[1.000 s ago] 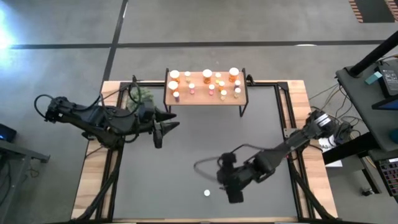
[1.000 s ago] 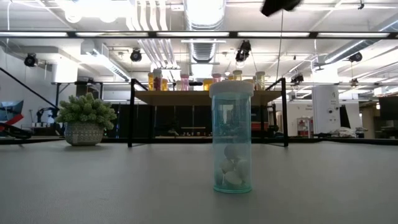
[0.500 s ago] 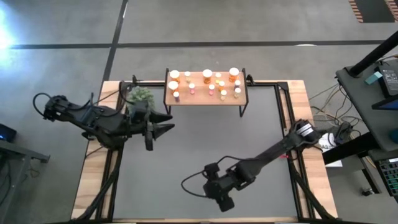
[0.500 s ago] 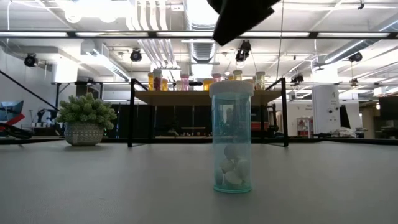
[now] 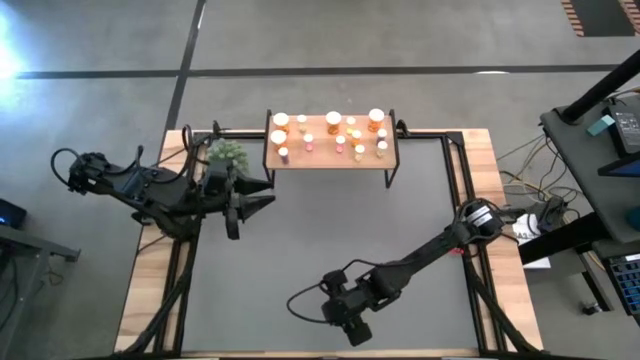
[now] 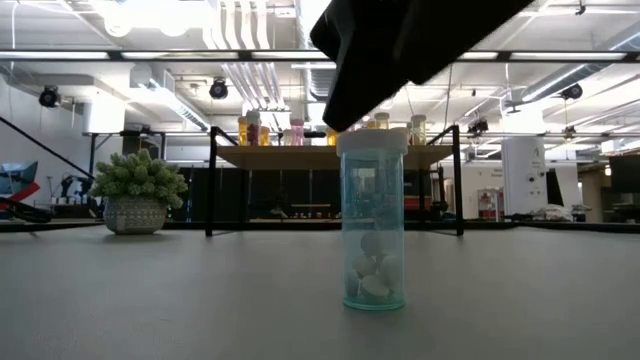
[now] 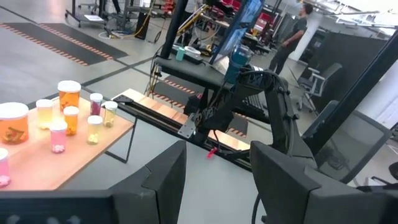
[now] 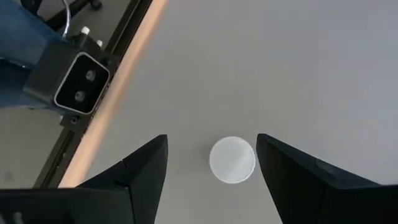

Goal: Pick and place medicine bottles onto shelf by color
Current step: Put the small blue pill bottle on the shelf

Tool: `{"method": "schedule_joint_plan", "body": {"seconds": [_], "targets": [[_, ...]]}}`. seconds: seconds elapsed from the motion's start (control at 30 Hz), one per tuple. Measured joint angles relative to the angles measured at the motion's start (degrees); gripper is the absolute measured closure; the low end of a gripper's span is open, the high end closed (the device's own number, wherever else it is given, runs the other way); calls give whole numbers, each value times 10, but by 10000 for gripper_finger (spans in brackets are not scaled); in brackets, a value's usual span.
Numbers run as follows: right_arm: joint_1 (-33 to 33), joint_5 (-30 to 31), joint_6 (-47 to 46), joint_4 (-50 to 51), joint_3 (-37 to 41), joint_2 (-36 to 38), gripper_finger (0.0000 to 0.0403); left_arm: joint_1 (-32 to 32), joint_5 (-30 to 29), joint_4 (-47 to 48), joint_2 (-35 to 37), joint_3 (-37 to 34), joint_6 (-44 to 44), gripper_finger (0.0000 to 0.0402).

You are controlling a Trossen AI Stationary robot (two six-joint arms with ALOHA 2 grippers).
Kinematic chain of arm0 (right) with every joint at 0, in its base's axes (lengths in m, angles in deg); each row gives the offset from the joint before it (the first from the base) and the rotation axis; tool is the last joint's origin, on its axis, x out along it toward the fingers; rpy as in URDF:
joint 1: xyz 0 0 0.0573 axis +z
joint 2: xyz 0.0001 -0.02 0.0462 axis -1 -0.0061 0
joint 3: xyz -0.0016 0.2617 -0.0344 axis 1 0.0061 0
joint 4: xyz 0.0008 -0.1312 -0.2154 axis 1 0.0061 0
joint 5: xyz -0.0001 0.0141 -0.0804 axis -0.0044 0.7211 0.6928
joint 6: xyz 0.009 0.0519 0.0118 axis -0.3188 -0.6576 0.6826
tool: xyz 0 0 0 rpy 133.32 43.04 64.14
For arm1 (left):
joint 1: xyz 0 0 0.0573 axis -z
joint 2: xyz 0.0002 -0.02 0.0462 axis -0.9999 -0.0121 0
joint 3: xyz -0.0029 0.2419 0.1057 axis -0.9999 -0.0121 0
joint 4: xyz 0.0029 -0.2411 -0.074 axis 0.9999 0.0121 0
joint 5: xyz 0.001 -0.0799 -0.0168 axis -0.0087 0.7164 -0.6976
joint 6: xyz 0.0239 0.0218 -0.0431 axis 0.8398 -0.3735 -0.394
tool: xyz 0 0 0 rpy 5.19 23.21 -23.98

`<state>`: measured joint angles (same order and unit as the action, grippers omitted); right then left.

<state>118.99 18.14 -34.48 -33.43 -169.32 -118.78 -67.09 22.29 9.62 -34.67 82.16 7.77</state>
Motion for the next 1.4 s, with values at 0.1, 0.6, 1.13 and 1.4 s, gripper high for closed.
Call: {"method": "schedule_joint_plan", "body": {"seconds": [0.1, 0.6, 1.13, 1.4], "targets": [[-1, 0, 0, -3, 2, -1, 168, 0, 0, 0, 0, 0, 0, 240], [-9, -9, 7, -20, 15, -12, 198, 0, 0, 0, -1, -1, 1, 240], [-17, -11, 20, -17, 16, -13, 292, 0, 1, 1, -1, -1, 1, 240], [-27, -8, 21, 6, 15, 6, 280, 0, 2, 1, -1, -1, 1, 240]]}}
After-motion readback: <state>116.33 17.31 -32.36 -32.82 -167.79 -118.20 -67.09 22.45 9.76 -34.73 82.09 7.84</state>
